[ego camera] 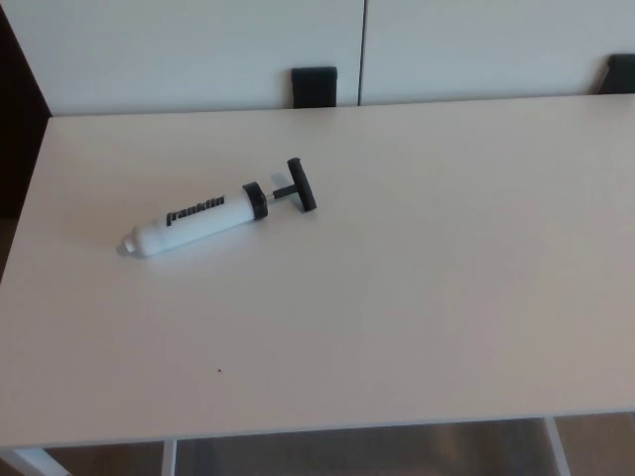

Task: The robot walks towards a desk on which an air pump is kept in the middle. It lifts it up and holds it with its left hand and uses its right hand to compress it by pushing its handle inwards.

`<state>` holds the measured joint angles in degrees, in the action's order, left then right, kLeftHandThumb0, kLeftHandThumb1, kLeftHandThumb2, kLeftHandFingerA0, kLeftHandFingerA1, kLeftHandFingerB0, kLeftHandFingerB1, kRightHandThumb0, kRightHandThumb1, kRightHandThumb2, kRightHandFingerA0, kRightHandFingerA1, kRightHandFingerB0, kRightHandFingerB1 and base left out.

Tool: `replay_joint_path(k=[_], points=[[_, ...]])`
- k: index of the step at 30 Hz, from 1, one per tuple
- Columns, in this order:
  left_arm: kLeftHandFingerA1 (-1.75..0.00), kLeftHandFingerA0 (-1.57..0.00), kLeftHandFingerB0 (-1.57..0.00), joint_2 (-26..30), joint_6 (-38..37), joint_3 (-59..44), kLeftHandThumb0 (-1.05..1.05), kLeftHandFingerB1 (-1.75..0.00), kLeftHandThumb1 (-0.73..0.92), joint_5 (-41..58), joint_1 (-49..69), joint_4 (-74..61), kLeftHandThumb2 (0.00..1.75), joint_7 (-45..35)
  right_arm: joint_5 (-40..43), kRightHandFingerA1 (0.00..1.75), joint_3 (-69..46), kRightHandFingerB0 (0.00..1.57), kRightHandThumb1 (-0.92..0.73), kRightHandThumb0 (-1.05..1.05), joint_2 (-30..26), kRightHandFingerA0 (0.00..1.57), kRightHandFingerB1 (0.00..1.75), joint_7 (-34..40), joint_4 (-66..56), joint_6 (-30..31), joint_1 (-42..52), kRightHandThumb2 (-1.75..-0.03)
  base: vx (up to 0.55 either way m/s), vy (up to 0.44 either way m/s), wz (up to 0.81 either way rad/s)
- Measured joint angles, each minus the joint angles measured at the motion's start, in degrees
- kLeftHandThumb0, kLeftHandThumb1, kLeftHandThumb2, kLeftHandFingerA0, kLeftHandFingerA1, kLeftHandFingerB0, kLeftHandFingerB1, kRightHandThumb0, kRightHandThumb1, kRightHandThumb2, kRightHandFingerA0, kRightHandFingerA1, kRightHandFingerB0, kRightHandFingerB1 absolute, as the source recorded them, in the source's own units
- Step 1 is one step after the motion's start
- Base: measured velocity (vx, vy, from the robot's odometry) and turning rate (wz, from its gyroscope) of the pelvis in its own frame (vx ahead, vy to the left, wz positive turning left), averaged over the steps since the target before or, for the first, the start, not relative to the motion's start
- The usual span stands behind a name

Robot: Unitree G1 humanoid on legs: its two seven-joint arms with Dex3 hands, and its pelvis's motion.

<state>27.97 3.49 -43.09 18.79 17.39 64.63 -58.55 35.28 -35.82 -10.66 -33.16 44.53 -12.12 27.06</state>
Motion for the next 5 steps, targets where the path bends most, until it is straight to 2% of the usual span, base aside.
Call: replay_joint_path(k=[2, 3, 5], points=[[-0.48, -0.22, -0.09, -0.01, -1.1, -0.31, -0.63, -0.39, 0.63, 0.28, -0.72, 1.31, 0.84, 0.63, 1.5, 0.35, -1.52, 0.2, -0.83, -0.84, -0.43, 0.25, 0.28, -1.5, 0.91, 1.82, -0.84, -0.66, 0.0, 0.0, 0.0], [-0.39, -0.26, -0.18, -0.02, -1.75, -0.31, -0.56, -0.29, 0.75, 0.35, -0.98, 1.72, 0.62, 0.89, 2.24, 0.49, -2.29, 0.0, -0.41, -0.38, -0.66, 0.01, 0.48, -2.22, 1.33, 2.84, -1.23, -1.04, 0.0, 0.0, 0.0], [-0.39, -0.26, -0.18, -0.03, -2.41, -0.31, -0.56, -0.29, 0.75, 0.4, -1.15, 2.08, 0.62, 1.13, 2.95, 0.49, -3.02, 0.0, -0.41, -0.38, -0.88, 0.01, 0.48, -2.89, 1.79, 3.81, -1.63, -1.04, 0.0, 0.0, 0.0]])
